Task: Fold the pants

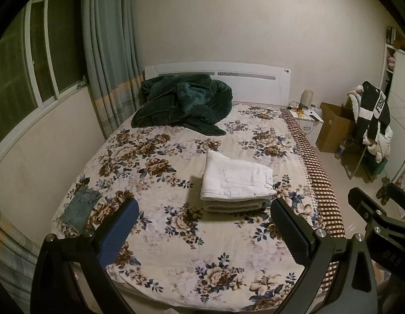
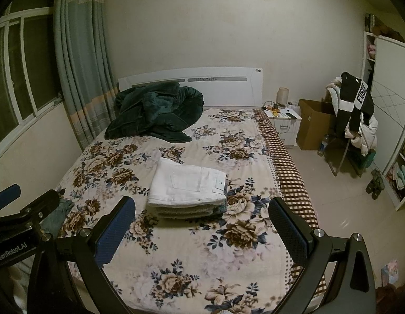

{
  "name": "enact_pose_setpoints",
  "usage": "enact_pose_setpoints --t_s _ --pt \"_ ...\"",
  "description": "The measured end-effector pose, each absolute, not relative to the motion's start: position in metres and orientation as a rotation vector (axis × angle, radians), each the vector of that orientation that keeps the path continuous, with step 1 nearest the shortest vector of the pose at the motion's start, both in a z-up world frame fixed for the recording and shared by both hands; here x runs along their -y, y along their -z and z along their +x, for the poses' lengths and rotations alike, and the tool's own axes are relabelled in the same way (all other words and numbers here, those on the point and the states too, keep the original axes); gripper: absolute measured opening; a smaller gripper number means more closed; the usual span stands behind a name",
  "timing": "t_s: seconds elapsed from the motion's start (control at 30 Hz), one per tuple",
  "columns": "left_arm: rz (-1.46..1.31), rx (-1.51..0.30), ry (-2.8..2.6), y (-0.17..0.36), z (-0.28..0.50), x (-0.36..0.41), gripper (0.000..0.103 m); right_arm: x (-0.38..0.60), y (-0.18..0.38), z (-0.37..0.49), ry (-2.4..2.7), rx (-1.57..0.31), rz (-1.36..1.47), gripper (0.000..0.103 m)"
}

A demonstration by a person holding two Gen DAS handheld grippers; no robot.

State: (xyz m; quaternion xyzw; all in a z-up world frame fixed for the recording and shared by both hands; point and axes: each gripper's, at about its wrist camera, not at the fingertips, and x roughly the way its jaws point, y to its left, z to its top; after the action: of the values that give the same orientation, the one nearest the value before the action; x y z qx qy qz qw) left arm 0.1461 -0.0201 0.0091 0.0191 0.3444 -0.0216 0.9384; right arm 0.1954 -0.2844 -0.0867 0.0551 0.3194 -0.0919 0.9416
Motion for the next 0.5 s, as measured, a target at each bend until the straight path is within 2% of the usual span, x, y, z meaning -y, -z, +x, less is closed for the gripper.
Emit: enact_pose_setpoints --t_s 0.5 --pt "0.035 -0.710 0.038 -0.016 0.142 0.031 0.103 0.283 0.087 0.195 0.187 -0.651 0.114 0.103"
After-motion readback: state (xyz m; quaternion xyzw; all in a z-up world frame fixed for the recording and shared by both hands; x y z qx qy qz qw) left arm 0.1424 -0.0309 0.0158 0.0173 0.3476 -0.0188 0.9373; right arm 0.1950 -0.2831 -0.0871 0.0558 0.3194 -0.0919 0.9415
